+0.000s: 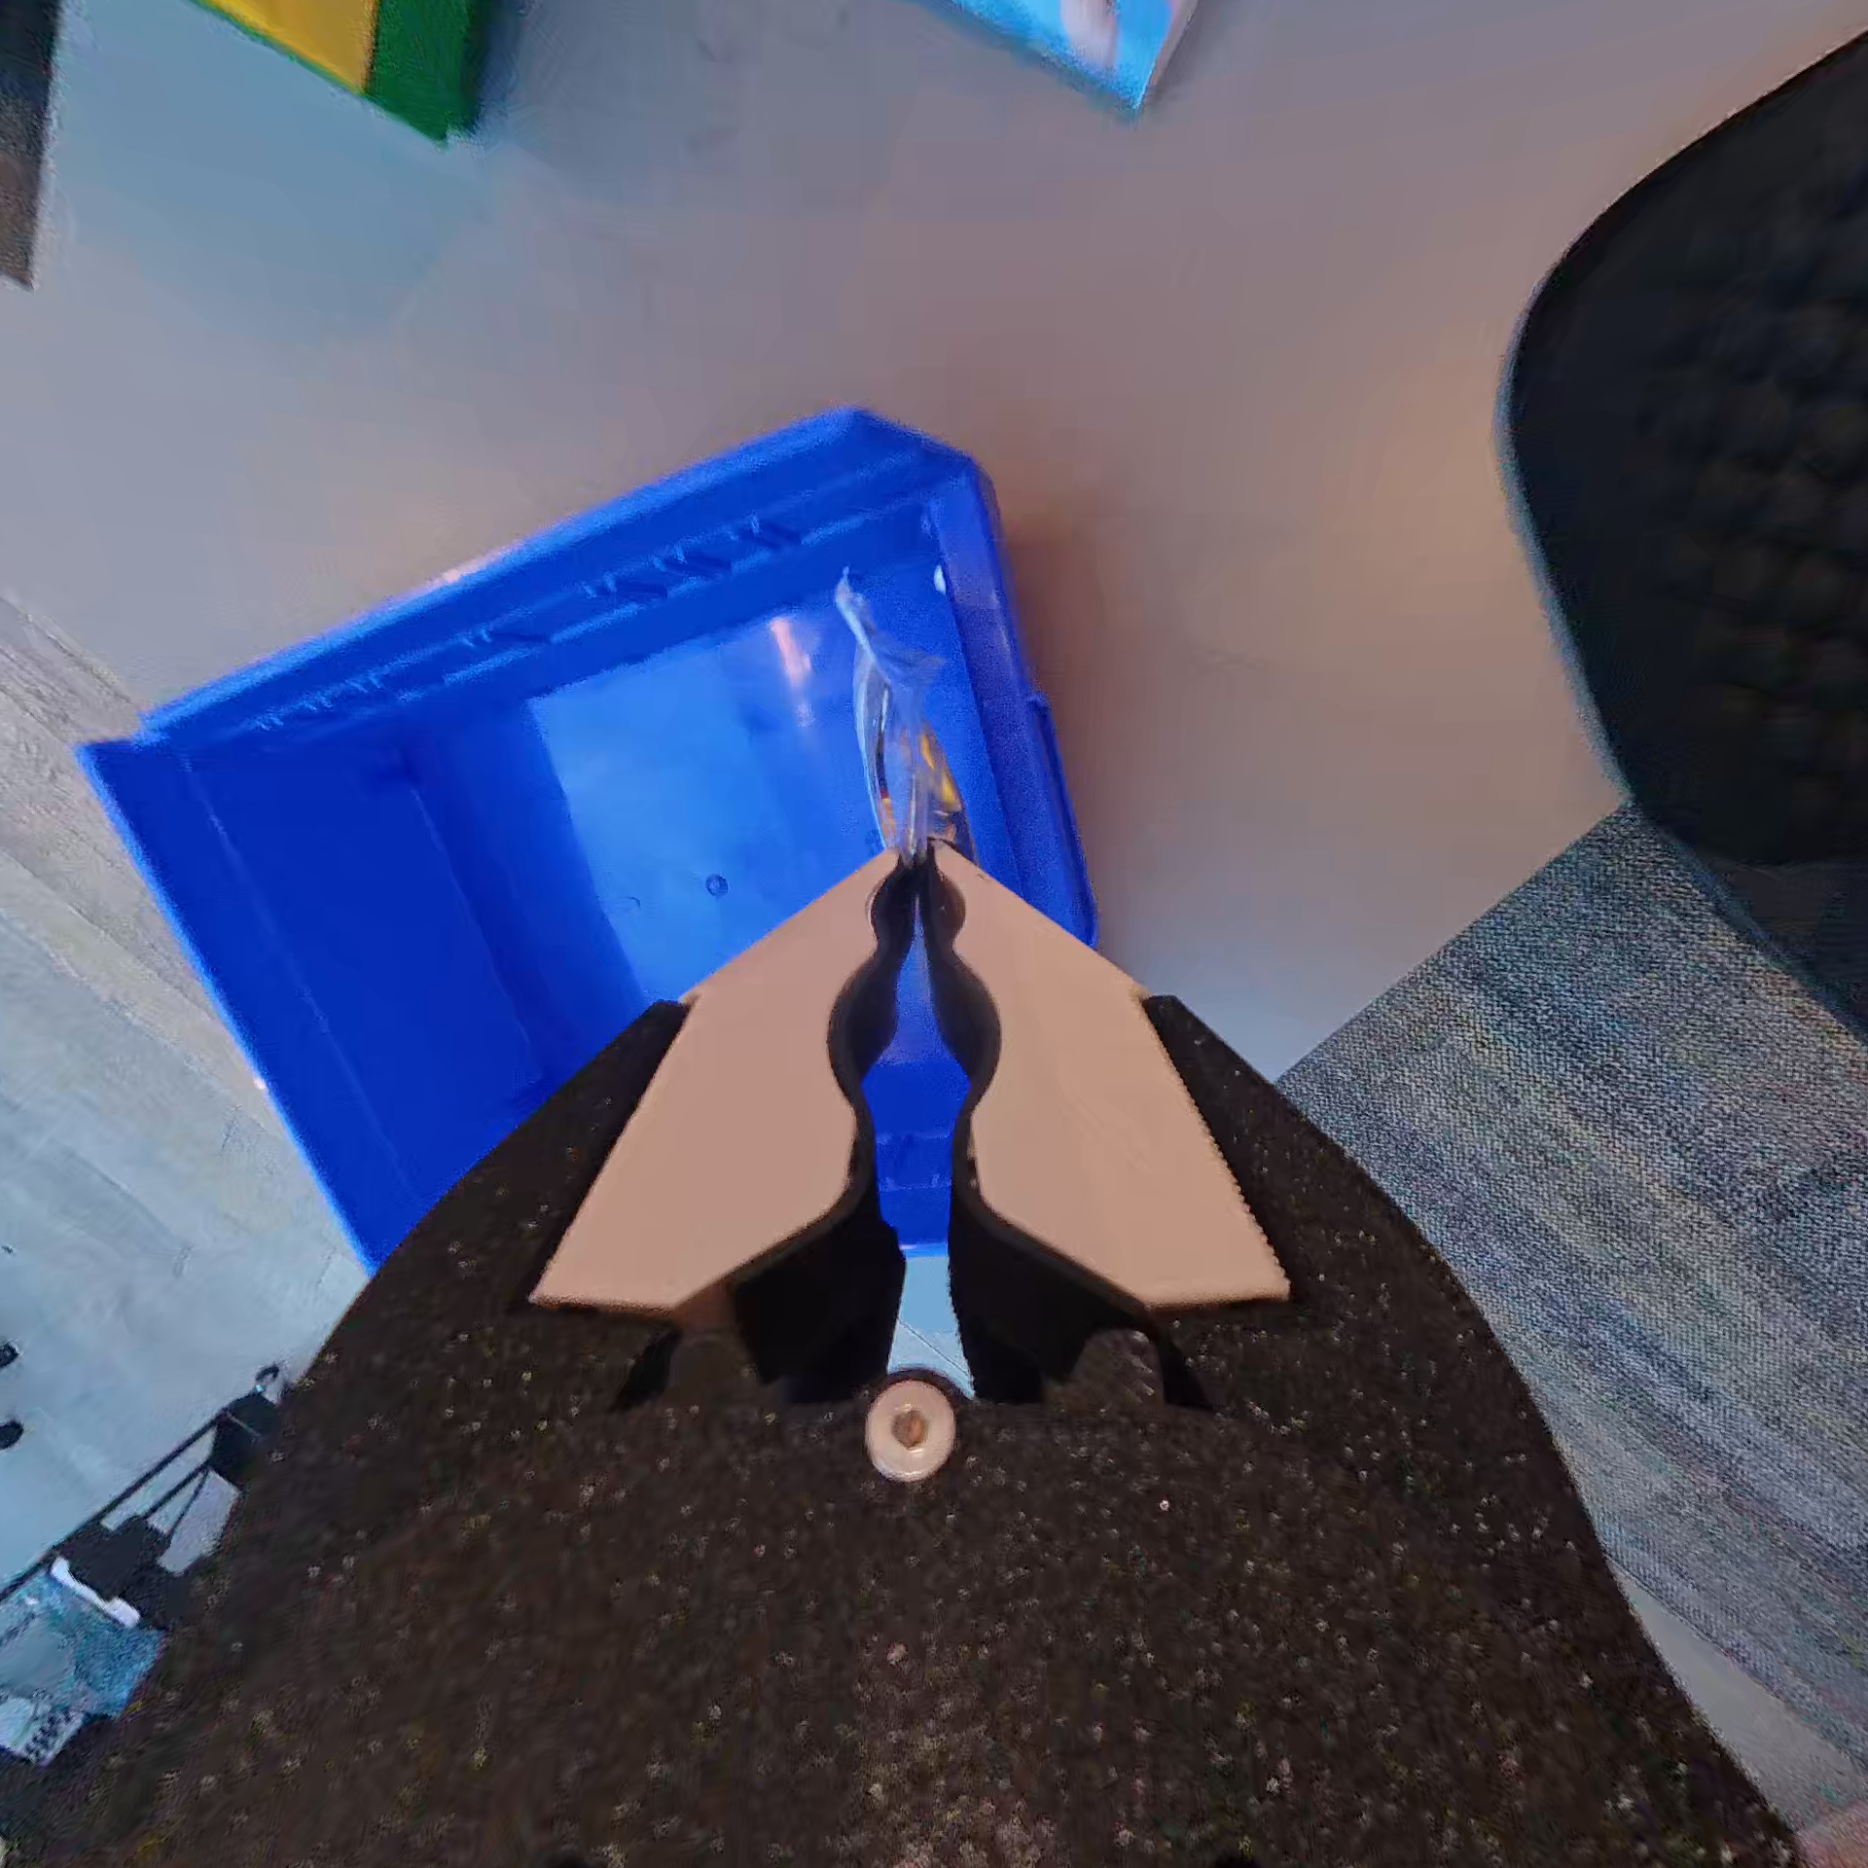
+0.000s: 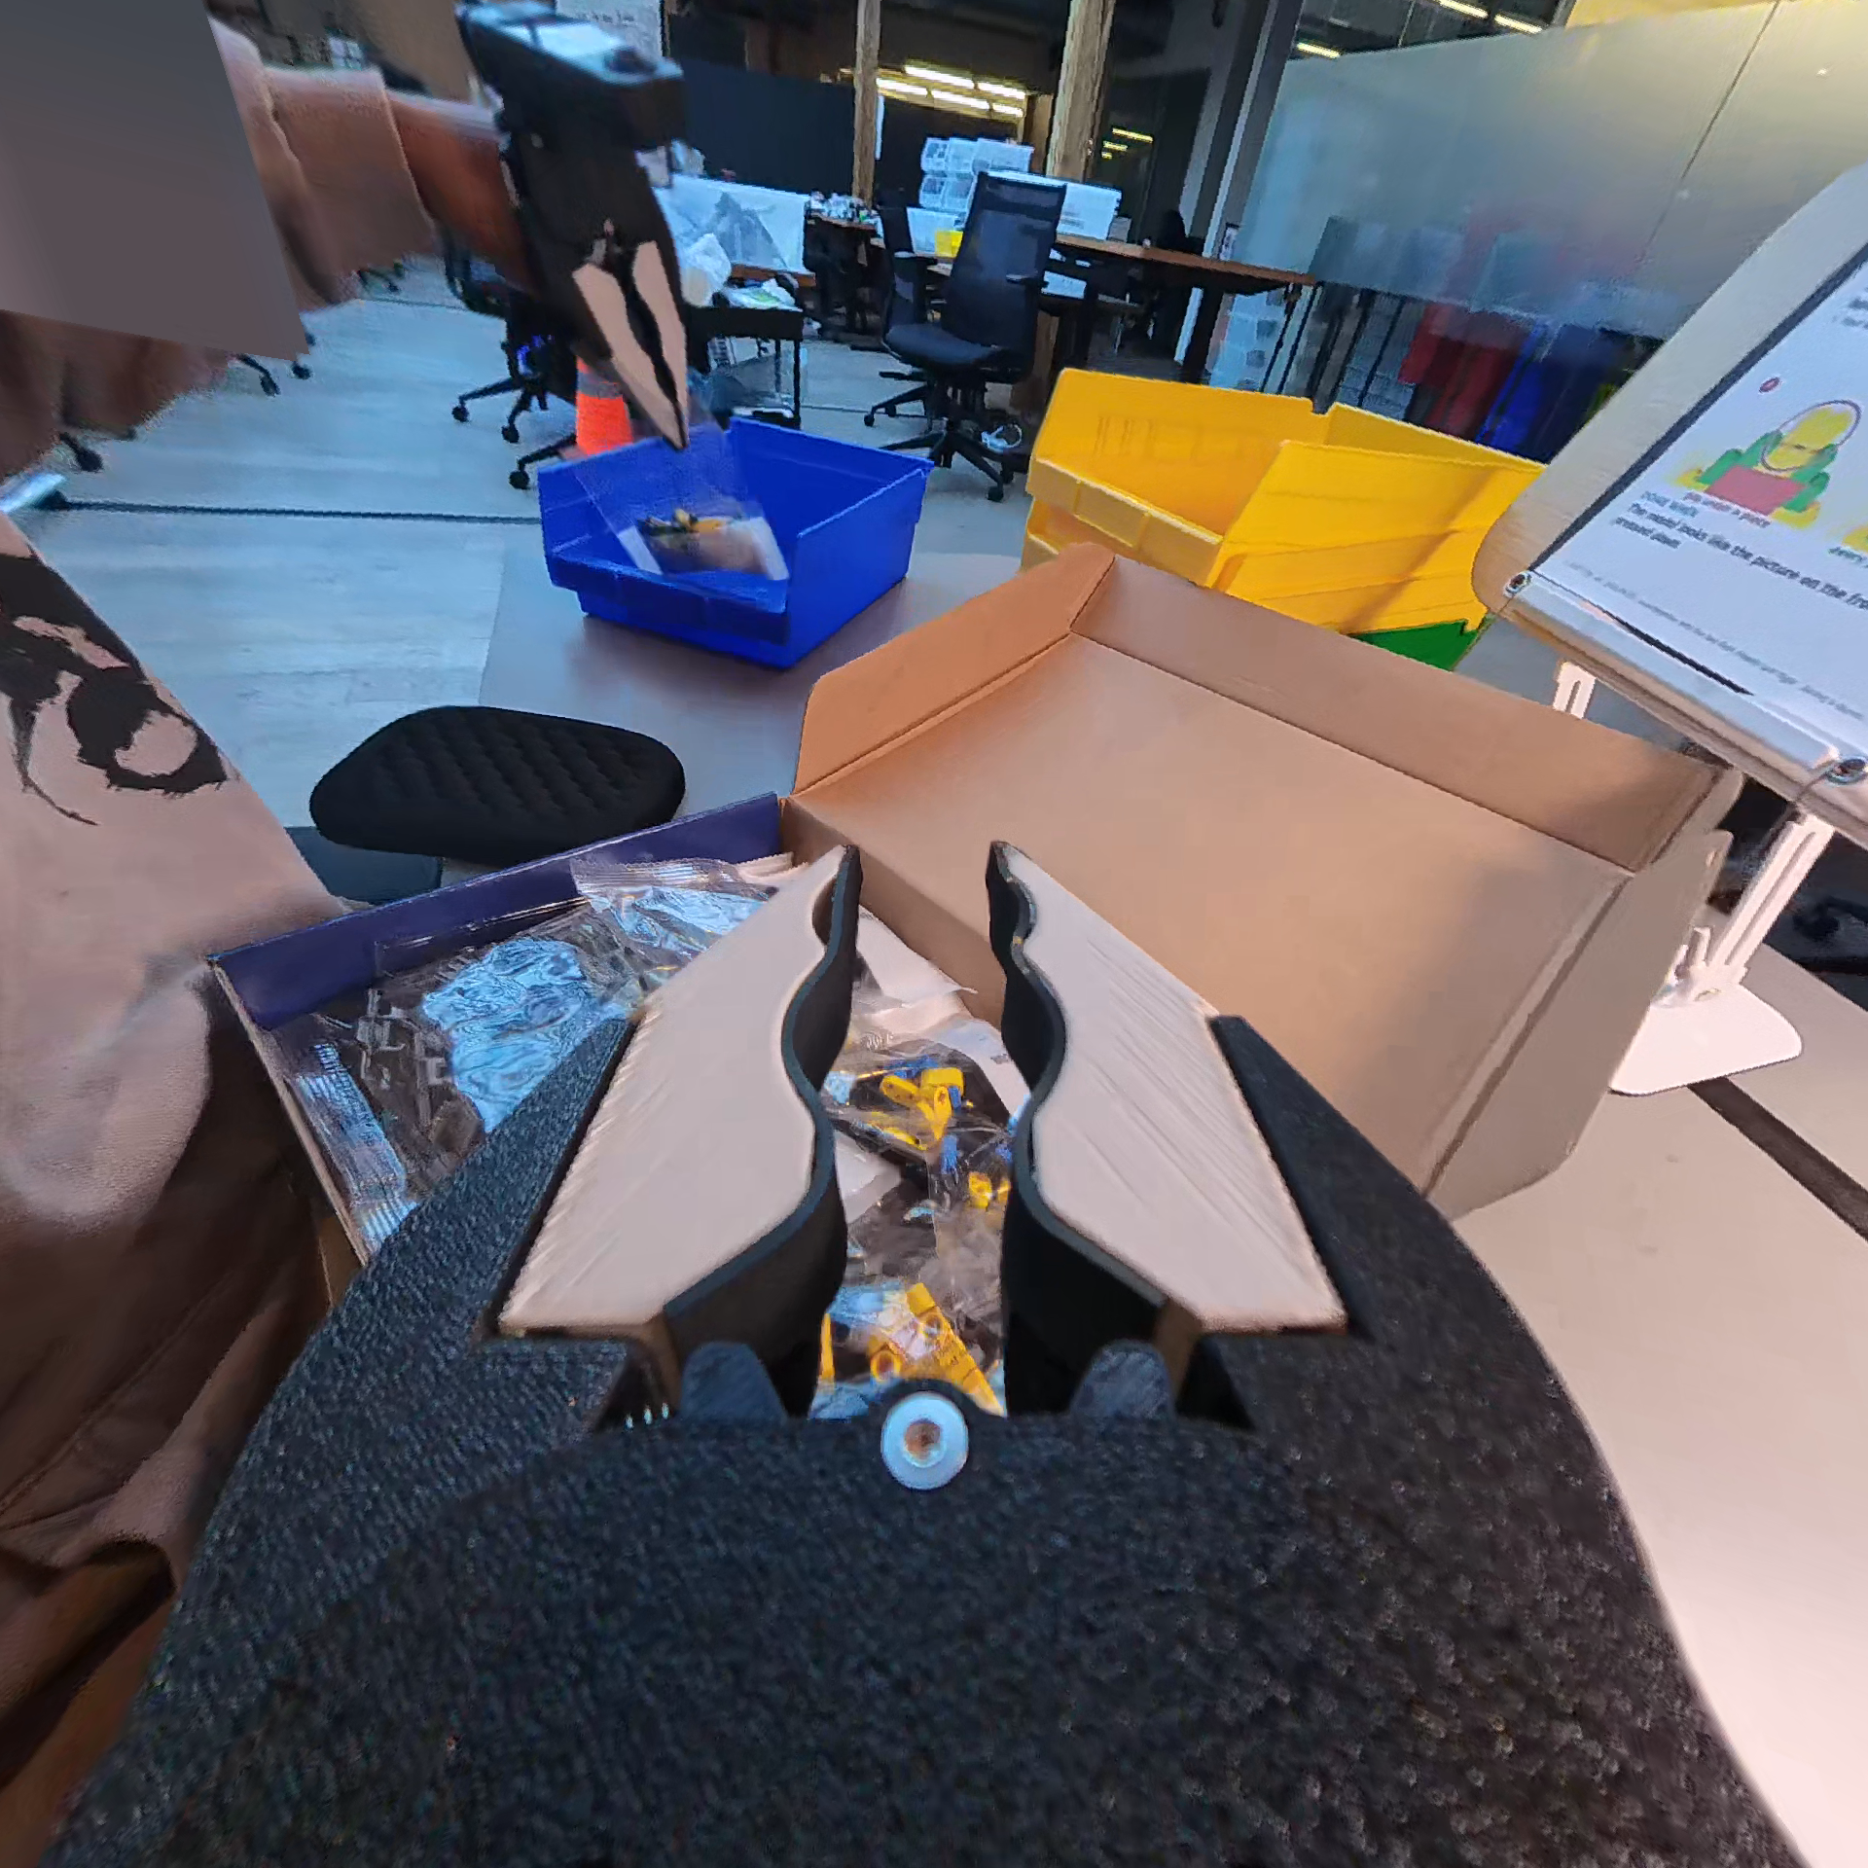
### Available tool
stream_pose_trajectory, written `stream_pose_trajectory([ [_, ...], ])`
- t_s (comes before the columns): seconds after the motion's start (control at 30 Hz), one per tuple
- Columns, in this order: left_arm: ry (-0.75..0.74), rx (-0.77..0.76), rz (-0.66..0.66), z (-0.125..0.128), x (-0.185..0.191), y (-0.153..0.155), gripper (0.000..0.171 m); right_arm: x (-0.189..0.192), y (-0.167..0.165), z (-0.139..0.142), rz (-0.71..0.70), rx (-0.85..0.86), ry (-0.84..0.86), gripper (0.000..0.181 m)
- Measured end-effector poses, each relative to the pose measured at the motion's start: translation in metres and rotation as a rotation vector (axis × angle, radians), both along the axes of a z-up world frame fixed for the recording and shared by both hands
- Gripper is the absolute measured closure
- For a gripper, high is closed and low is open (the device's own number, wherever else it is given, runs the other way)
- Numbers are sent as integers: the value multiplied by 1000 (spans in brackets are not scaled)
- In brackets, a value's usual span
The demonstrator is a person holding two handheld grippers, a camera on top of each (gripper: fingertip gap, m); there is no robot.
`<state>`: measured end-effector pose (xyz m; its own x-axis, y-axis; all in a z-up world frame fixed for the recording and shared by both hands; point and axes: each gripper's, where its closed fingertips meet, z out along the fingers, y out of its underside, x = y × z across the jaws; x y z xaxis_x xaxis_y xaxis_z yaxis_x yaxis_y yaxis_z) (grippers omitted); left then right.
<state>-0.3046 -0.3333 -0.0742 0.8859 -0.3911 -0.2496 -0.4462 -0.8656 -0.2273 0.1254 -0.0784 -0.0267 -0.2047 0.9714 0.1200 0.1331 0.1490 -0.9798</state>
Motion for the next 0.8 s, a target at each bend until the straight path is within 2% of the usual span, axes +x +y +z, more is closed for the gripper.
stream_pose_trajectory([
  [0.13, -52, 4, -142, 51, 48, 27, 171, -16, -21, 9, 72, 62, -19, 156],
  [0.27, -118, -7, -364, 87, 126, 65, 171, -40, -53, 21, 170, 127, -34, 150],
  [0.4, -168, -6, -590, 93, 216, 110, 171, -65, -82, 26, 219, 204, -65, 130],
  [0.53, -206, -14, -743, 77, 298, 153, 171, -82, -80, 26, 167, 303, -91, 114],
  [0.6, -225, -28, -804, 68, 331, 170, 171, -79, -75, 30, 168, 303, -99, 124],
  [0.67, -248, -40, -872, 60, 358, 181, 171, -70, -65, 31, 173, 314, -123, 154],
  [0.7, -260, -34, -896, 58, 369, 186, 171, -62, -61, 28, 190, 323, -147, 178],
  [0.8, -354, 56, -957, 61, 396, 199, 171, -36, -49, 28, 231, 294, -152, 181],
])
